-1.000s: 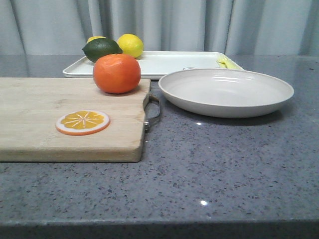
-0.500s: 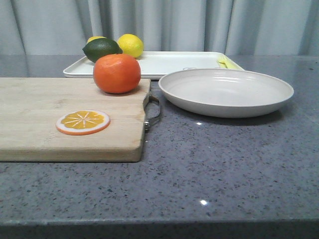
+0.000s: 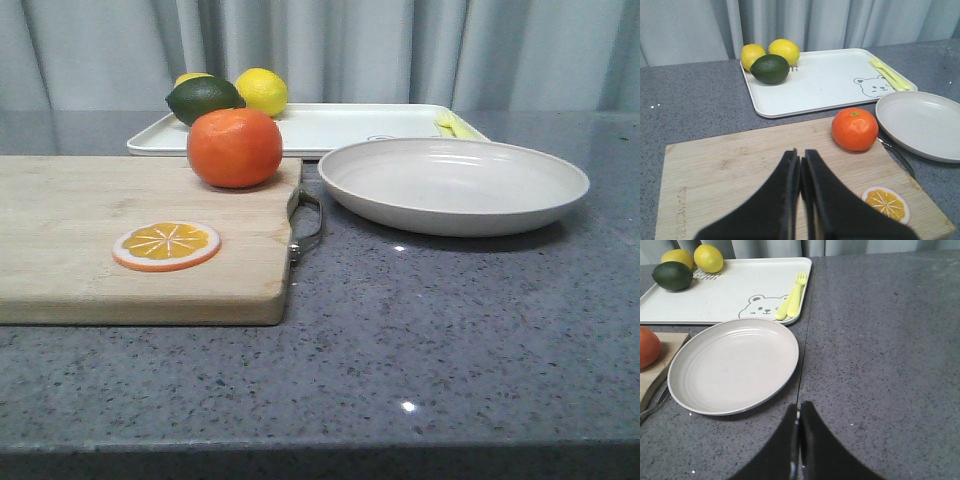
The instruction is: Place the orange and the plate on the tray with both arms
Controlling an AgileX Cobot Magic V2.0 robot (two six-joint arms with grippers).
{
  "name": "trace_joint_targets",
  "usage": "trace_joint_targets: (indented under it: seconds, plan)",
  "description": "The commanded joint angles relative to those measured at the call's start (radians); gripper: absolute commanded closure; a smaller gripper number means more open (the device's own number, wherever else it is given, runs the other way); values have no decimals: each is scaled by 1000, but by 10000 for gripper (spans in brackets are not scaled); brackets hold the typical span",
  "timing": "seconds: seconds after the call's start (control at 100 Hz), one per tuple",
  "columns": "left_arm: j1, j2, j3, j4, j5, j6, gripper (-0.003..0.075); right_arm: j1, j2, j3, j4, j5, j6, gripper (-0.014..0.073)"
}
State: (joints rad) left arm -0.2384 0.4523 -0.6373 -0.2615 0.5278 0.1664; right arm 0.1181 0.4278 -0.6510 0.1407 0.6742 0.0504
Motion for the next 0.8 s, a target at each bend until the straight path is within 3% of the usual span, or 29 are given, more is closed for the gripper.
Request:
trace_joint_targets:
  seconds: [0.0,0.09,0.2,0.26,0.31,0.53,0.66,0.79]
  plan:
    - [0,14,-35,-22,-63,41,682,-6,15,-35,4,-52,-9,538]
    - [0,14,-35,-22,-63,84,556,-6,15,-35,4,-45,-9,365]
    - [0,14,-35,-22,-70,88,309,-6,15,-35,4,-52,-9,167]
    - [0,14,-35,-22,-79,88,197,-6,15,-35,4,-56,-9,120]
    - [0,14,-35,-22,-79,88,151,-6,15,-35,4,-56,-9,114]
    - [0,31,-39,-70,-90,211,148,-6,15,-35,4,-62,-9,117]
    - [0,117,-61,-180,-107,303,148,-6,15,-35,4,-61,-9,117]
    - [-15,265,-110,-344,-123,482,148,-6,15,-35,4,-60,-9,117]
